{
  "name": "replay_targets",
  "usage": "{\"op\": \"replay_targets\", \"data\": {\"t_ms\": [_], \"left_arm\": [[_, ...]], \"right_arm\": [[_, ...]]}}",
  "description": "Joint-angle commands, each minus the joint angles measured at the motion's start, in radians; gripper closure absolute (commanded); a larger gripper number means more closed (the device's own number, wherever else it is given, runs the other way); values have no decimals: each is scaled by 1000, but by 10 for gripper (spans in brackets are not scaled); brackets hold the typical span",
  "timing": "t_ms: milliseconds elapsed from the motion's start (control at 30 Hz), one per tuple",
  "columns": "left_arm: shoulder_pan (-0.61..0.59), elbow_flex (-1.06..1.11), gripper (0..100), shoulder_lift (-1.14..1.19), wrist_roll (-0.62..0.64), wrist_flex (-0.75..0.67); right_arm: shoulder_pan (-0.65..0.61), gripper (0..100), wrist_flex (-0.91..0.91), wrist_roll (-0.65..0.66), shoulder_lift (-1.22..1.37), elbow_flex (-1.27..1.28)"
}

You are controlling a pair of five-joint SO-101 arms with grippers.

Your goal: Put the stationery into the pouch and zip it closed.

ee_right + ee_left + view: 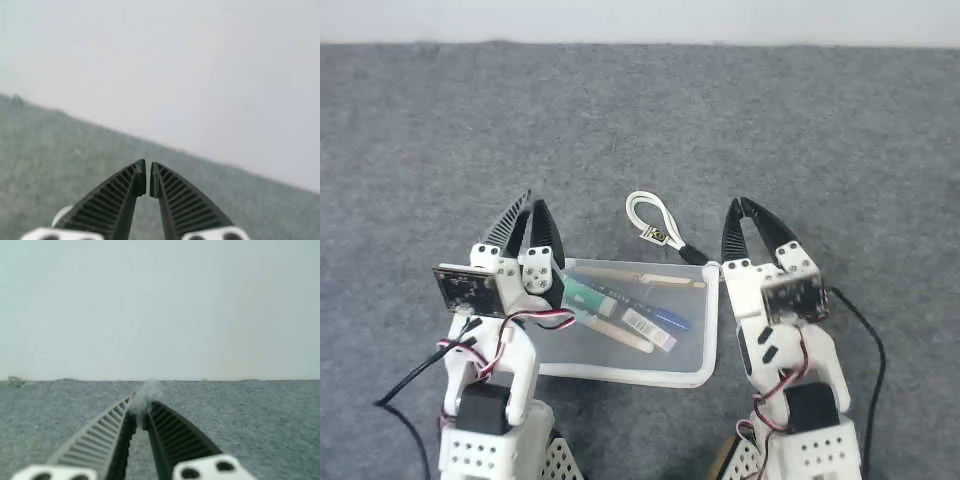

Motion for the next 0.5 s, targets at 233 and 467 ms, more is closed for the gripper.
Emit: {"op": "replay_targets", "data": {"t_ms": [233,467], "left_arm": [[-2,104,991,9,-126,-209],[6,104,990,6,-141,-149]], "right_arm": [[16,989,-7,-11,-12,-11],[24,989,-7,-3,-13,-11]]}}
